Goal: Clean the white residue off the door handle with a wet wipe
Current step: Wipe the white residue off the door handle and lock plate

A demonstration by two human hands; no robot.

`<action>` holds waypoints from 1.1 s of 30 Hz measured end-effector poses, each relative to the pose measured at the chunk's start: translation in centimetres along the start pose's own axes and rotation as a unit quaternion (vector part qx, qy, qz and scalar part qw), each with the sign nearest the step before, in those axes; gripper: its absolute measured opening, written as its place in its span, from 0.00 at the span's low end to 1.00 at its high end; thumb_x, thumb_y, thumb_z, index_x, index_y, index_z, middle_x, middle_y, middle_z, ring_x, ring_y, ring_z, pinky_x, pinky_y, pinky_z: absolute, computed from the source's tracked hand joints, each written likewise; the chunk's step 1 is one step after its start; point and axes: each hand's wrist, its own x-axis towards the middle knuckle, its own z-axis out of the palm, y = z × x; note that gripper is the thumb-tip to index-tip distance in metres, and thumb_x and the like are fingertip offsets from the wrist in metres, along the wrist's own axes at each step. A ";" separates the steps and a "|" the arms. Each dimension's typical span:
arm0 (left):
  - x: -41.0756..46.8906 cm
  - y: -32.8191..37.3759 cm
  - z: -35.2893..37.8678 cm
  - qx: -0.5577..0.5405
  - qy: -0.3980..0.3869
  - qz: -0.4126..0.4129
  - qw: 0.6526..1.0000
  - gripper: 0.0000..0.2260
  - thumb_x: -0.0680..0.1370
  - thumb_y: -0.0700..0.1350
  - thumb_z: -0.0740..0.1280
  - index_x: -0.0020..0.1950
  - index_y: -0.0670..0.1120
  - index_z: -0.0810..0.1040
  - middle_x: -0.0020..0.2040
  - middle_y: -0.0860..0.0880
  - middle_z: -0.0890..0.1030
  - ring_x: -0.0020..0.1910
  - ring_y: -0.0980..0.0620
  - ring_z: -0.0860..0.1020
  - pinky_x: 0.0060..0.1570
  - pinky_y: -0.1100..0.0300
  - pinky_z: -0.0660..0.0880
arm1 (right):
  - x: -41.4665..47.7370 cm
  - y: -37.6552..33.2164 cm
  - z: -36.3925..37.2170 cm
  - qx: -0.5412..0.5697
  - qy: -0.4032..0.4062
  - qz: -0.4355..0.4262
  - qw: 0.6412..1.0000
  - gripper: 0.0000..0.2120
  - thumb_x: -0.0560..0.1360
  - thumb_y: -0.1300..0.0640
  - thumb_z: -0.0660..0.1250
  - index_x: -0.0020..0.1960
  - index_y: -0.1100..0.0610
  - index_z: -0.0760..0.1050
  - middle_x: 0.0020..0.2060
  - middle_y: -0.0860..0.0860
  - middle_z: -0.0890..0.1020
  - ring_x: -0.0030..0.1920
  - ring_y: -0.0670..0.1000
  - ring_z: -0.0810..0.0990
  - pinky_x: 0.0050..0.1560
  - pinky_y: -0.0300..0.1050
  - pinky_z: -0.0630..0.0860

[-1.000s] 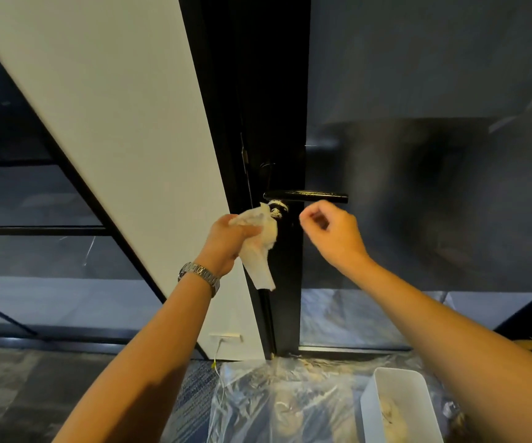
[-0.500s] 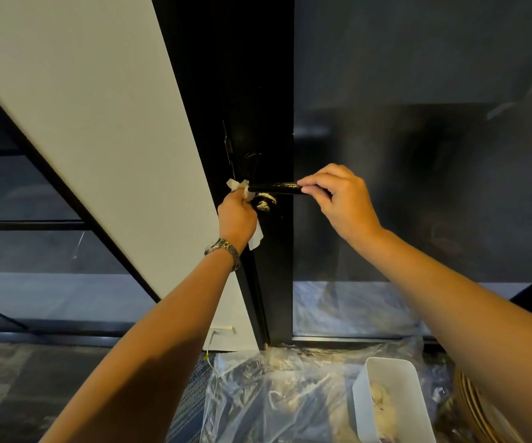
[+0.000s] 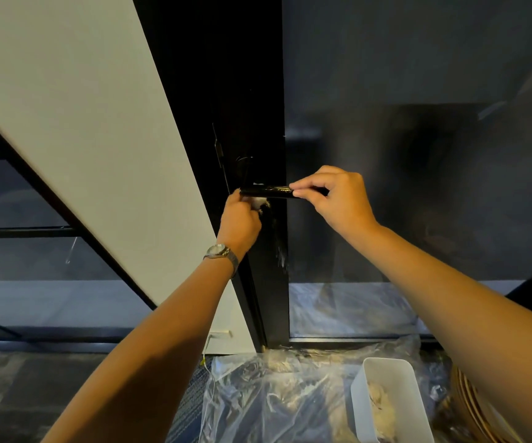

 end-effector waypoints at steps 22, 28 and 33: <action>-0.1 -1.6 0.8 0.186 -0.084 0.227 0.952 0.15 0.80 0.48 0.57 0.61 0.45 0.77 0.68 0.47 0.70 0.69 0.47 0.64 0.65 0.56 0.67 | -0.4 0.3 1.6 -0.220 -0.113 -0.052 0.968 0.16 0.81 0.50 0.51 0.57 0.58 0.72 0.49 0.54 0.77 0.48 0.53 0.74 0.41 0.40 0.65; -0.1 -1.4 0.6 0.129 -0.001 0.127 0.984 0.12 0.79 0.43 0.58 0.60 0.43 0.75 0.65 0.43 0.69 0.58 0.45 0.73 0.53 0.61 0.72 | -0.2 -0.2 2.1 -0.286 -0.100 -0.043 0.952 0.18 0.80 0.47 0.50 0.55 0.59 0.71 0.44 0.55 0.79 0.43 0.54 0.74 0.35 0.43 0.64; 0.6 -1.6 0.7 0.235 -0.059 0.216 0.946 0.15 0.79 0.46 0.59 0.65 0.45 0.73 0.70 0.46 0.68 0.69 0.43 0.63 0.67 0.54 0.65 | -0.2 -0.4 2.1 -0.281 -0.105 -0.039 0.953 0.19 0.80 0.46 0.50 0.55 0.59 0.71 0.45 0.56 0.79 0.44 0.55 0.75 0.35 0.43 0.66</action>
